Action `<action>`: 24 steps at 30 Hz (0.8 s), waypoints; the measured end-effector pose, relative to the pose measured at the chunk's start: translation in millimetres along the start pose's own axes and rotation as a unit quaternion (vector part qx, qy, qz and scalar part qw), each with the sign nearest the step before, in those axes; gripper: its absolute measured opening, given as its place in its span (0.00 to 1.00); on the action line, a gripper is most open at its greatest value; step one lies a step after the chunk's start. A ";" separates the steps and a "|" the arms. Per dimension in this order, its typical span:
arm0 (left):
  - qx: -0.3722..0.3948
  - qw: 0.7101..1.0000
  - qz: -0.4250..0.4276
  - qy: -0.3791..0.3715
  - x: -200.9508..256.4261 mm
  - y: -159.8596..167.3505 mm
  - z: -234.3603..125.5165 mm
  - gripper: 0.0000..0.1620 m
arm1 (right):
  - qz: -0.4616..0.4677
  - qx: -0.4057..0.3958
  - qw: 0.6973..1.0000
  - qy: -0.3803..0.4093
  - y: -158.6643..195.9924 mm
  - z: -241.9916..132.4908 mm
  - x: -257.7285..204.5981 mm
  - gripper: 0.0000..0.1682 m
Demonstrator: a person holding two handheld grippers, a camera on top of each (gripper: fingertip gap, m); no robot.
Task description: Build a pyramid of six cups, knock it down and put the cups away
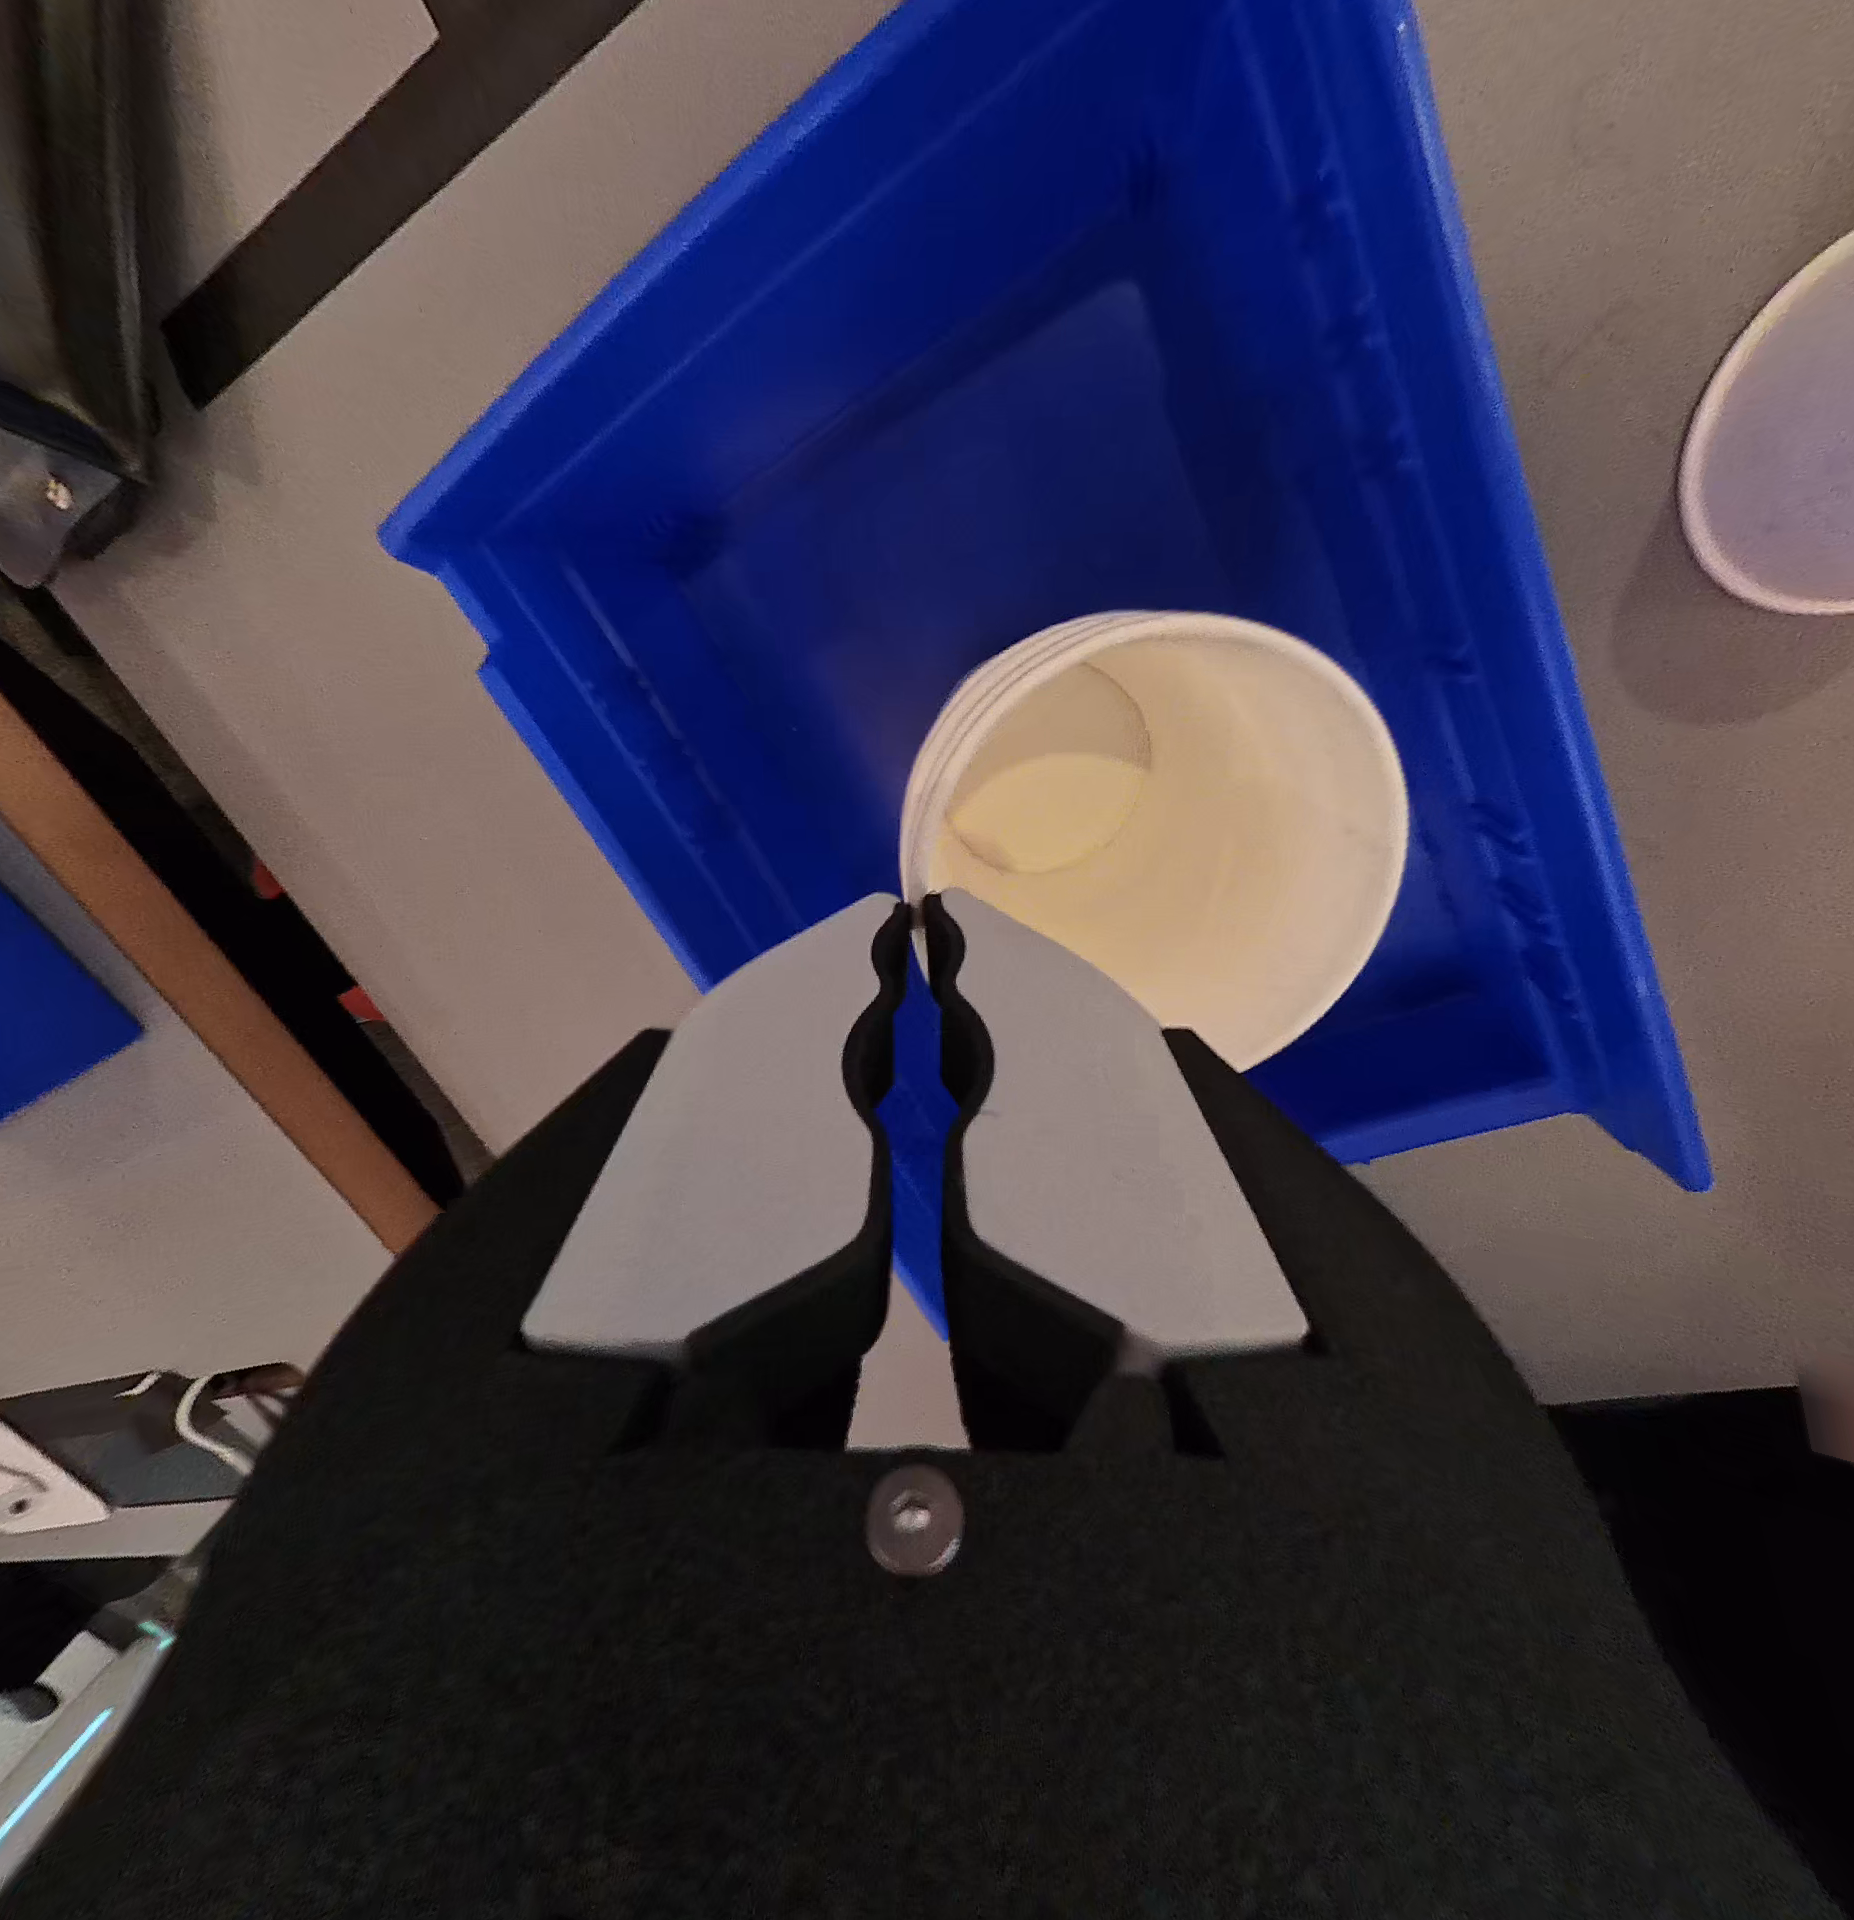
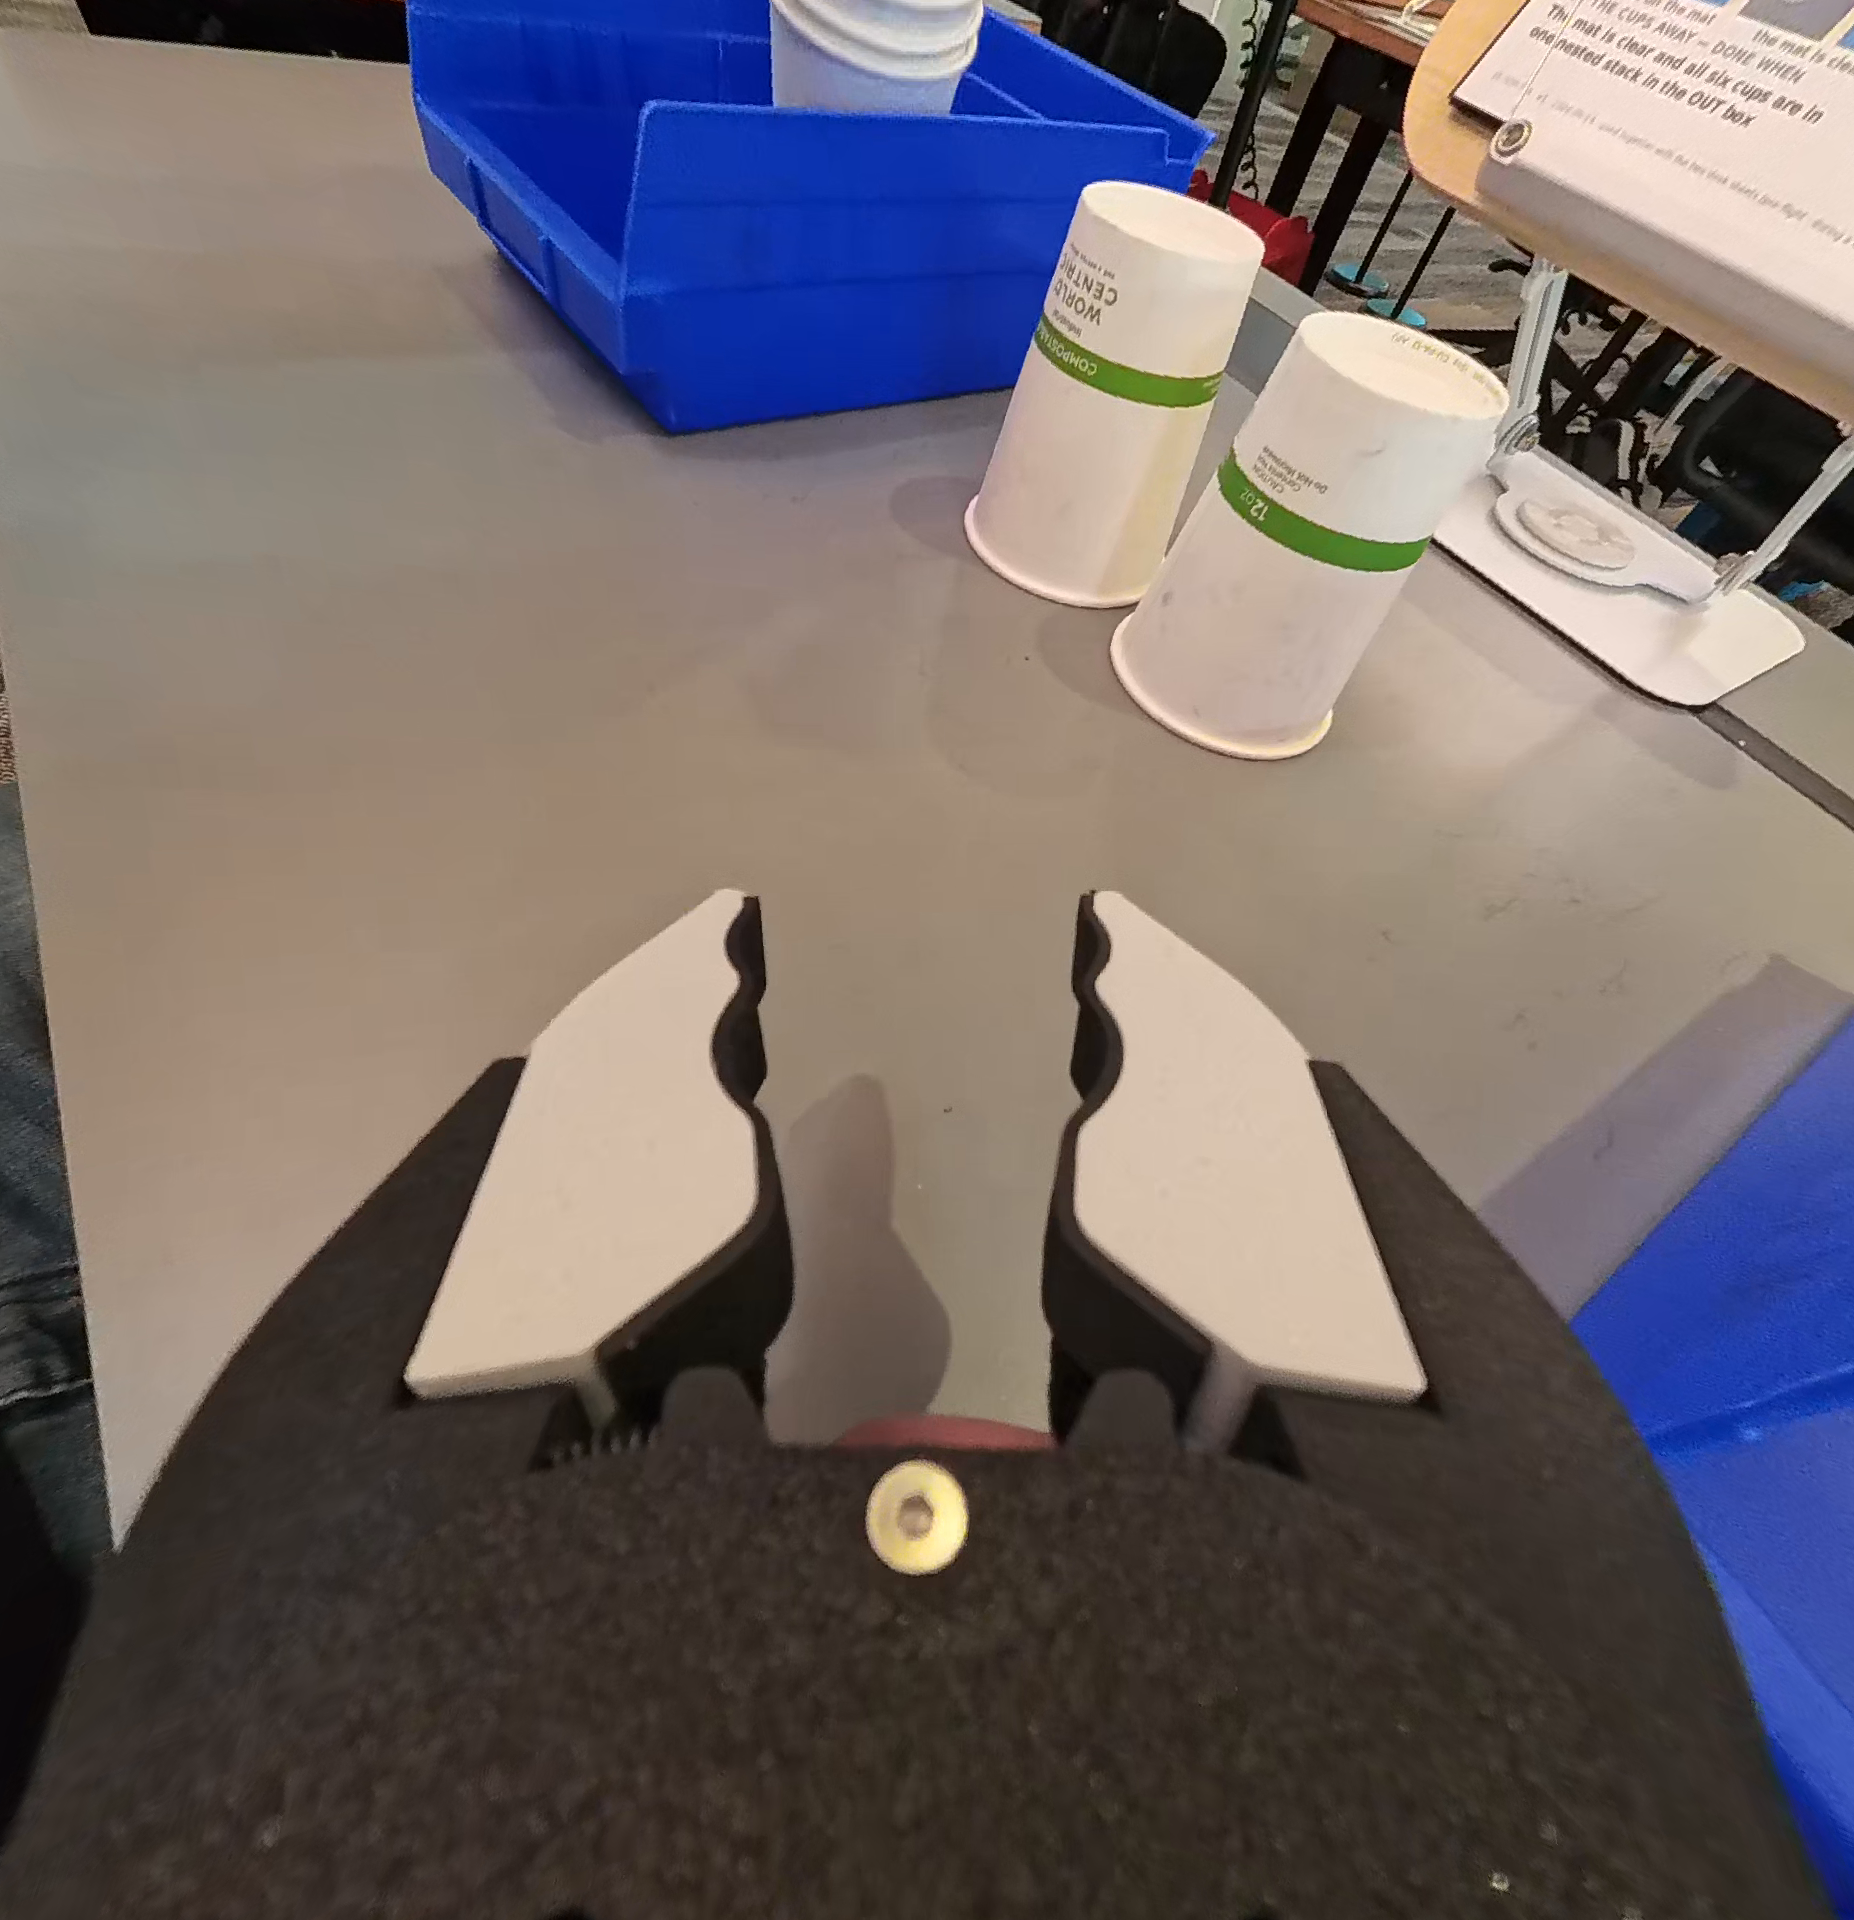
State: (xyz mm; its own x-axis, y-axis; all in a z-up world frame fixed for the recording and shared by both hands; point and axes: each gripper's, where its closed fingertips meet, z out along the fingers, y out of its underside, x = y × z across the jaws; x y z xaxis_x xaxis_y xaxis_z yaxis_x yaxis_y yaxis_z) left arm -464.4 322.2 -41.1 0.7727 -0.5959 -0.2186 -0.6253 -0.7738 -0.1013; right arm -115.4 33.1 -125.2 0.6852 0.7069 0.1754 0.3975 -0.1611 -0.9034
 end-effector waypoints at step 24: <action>-0.007 0.992 0.044 -0.114 -62.7 -4.6 -6.6 0.01 | -0.006 -0.019 1.000 -0.002 8.3 3.9 -0.8 0.34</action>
State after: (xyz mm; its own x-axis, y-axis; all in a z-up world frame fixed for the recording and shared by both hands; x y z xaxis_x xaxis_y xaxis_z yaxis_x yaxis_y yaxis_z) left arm -509.3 361.7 -20.6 0.6690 -0.5984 -0.4409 -0.6869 -0.7243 -0.0593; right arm -115.0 33.9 -134.3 0.6780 0.7112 0.1855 0.4288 -0.1777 -0.8858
